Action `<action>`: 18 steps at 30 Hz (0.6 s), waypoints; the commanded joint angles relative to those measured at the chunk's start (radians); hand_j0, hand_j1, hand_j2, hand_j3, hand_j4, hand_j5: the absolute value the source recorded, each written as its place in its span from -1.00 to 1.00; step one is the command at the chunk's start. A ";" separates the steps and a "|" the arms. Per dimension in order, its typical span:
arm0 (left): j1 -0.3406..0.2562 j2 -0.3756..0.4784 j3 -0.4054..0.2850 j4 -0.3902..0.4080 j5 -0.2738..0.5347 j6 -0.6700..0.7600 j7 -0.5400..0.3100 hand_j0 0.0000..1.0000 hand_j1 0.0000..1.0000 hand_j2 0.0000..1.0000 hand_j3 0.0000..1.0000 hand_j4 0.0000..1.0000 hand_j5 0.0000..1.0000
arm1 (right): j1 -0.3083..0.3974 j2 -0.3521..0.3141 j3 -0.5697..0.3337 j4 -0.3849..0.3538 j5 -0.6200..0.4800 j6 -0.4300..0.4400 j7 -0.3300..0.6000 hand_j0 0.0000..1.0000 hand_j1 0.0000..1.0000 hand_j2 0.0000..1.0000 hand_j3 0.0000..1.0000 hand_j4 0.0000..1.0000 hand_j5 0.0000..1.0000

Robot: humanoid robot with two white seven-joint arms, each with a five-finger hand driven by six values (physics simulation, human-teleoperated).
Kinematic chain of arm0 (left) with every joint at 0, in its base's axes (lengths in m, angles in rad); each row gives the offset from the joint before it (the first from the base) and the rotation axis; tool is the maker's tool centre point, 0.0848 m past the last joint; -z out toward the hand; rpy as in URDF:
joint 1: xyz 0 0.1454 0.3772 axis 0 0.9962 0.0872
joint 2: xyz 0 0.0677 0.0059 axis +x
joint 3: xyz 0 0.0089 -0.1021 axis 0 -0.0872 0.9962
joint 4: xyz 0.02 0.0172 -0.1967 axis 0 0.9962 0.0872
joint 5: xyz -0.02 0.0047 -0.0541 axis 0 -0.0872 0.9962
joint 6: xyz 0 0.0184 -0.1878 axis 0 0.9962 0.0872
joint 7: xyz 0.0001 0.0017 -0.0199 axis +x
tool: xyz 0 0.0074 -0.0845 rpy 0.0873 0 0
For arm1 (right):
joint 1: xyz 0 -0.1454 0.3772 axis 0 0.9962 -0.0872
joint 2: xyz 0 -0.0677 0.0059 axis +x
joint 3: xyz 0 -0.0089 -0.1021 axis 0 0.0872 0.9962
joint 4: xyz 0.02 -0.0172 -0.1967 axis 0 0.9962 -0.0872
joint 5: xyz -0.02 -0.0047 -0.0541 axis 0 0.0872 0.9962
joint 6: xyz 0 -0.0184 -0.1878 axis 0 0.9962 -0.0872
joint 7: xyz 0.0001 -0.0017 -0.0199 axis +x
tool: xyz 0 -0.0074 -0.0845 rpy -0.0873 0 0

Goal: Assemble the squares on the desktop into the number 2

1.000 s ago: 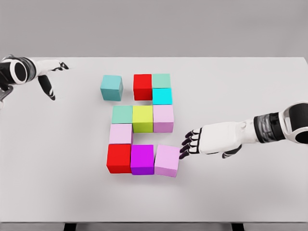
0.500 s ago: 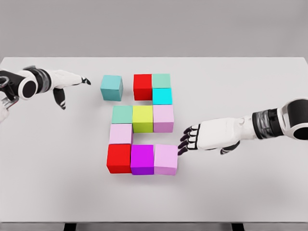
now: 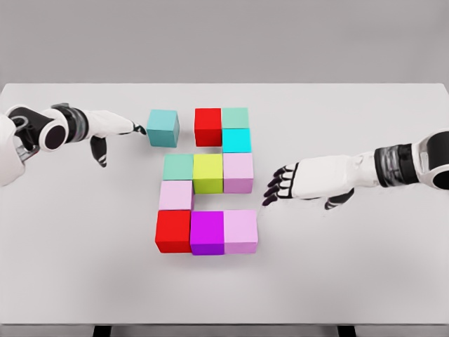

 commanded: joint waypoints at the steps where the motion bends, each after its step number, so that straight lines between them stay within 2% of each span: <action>1: 0.000 -0.007 0.000 0.000 -0.003 -0.001 0.000 0.98 0.98 0.98 0.98 0.98 0.98 | 0.000 -0.012 -0.073 0.021 -0.054 0.003 0.000 1.00 1.00 1.00 1.00 1.00 1.00; 2: 0.000 -0.007 0.000 0.000 -0.003 -0.001 0.000 0.98 0.98 0.98 0.98 0.98 0.98 | 0.002 -0.029 -0.110 0.022 -0.094 0.003 0.000 1.00 1.00 1.00 1.00 1.00 1.00; 3: -0.003 -0.011 0.000 0.000 -0.003 -0.001 0.000 0.98 0.98 0.98 0.98 0.98 0.98 | 0.008 -0.053 -0.173 0.048 -0.189 0.003 0.000 1.00 1.00 1.00 1.00 1.00 1.00; 4: -0.003 -0.011 0.000 0.000 -0.003 -0.001 0.000 0.98 0.98 0.98 0.98 0.98 0.98 | 0.009 -0.061 -0.197 0.076 -0.289 0.003 0.000 1.00 1.00 1.00 1.00 1.00 1.00; 5: -0.003 -0.012 0.000 0.000 -0.003 -0.001 0.000 0.98 0.98 0.98 0.98 0.98 0.98 | 0.011 -0.058 -0.223 0.133 -0.408 0.003 0.000 1.00 1.00 1.00 1.00 1.00 1.00; 6: -0.003 -0.017 0.000 0.002 -0.003 0.000 0.000 0.98 0.98 0.98 0.98 0.98 0.98 | 0.018 -0.046 -0.263 0.197 -0.459 0.003 0.000 1.00 1.00 1.00 1.00 1.00 1.00; 8: -0.003 -0.020 0.000 0.002 -0.003 0.000 0.000 0.98 0.98 0.98 0.98 0.98 0.98 | 0.061 -0.027 -0.352 0.228 -0.464 0.003 0.000 1.00 1.00 1.00 1.00 1.00 1.00; 9: -0.003 -0.021 0.000 0.002 -0.003 0.000 0.000 0.98 0.98 0.98 0.98 0.98 0.98 | 0.119 -0.023 -0.424 0.214 -0.456 0.003 0.000 1.00 1.00 1.00 1.00 1.00 1.00; 10: -0.003 -0.021 0.000 0.002 -0.003 0.000 0.000 0.98 0.98 0.98 0.98 0.98 0.98 | 0.140 -0.023 -0.436 0.197 -0.455 0.003 0.000 1.00 1.00 1.00 1.00 1.00 1.00; 12: -0.005 -0.021 0.000 0.002 -0.003 0.000 0.000 0.98 0.98 0.98 0.98 0.98 0.98 | 0.140 -0.018 -0.438 0.188 -0.449 0.020 0.000 1.00 1.00 1.00 1.00 1.00 1.00; 15: -0.003 -0.024 0.000 0.000 -0.003 0.000 0.000 0.98 0.98 0.98 0.98 0.98 0.98 | 0.130 -0.031 -0.437 0.059 -0.450 0.009 0.000 1.00 1.00 1.00 1.00 1.00 1.00; 18: -0.003 -0.027 0.000 0.000 -0.003 0.000 0.000 0.98 0.98 0.98 0.98 0.98 0.98 | 0.118 -0.006 -0.410 0.064 -0.450 0.018 0.000 1.00 1.00 1.00 1.00 1.00 1.00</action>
